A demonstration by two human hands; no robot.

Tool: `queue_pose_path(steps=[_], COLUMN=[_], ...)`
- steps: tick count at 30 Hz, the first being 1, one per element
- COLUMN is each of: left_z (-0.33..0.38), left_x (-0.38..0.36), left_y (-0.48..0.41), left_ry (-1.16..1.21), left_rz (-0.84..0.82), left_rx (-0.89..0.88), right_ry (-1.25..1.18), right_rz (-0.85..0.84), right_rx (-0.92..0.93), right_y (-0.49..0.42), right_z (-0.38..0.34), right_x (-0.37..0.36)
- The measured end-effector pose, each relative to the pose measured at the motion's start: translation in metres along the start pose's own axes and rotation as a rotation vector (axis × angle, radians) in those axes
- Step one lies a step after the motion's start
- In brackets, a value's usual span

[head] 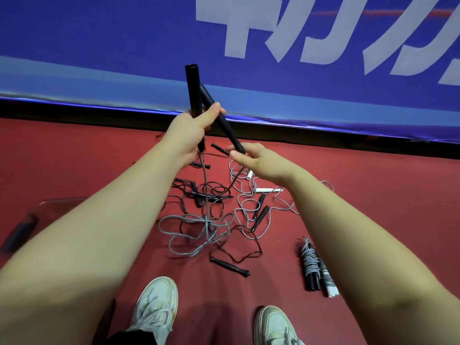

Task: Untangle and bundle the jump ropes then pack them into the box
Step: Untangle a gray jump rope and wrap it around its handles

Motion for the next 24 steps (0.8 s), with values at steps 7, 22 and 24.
queue_pose_path(steps=[7, 22, 24], left_z=[0.003, 0.008, 0.021], left_x=[0.004, -0.001, -0.006], left_y=[-0.003, -0.005, -0.006], left_ry=[0.002, 0.020, 0.057], left_rz=[-0.049, -0.041, -0.029], left_rx=[0.009, 0.032, 0.006], right_ry=[-0.141, -0.296, -0.378], right_rz=[-0.040, 0.062, -0.169], right_rx=[0.101, 0.110, 0.072], right_y=[-0.003, -0.015, -0.015], right_z=[-0.014, -0.009, 0.004], right_x=[-0.016, -0.026, -0.049])
Point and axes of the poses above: each hand's wrist, its own y-axis away from the middle knuckle, its own x-axis out of the back of the hand, z = x × y, the point moved 6 cm from there along -y, towards the middle knuckle, and after that the axes turned 4 degrees about -x, right-handed, at the moved point
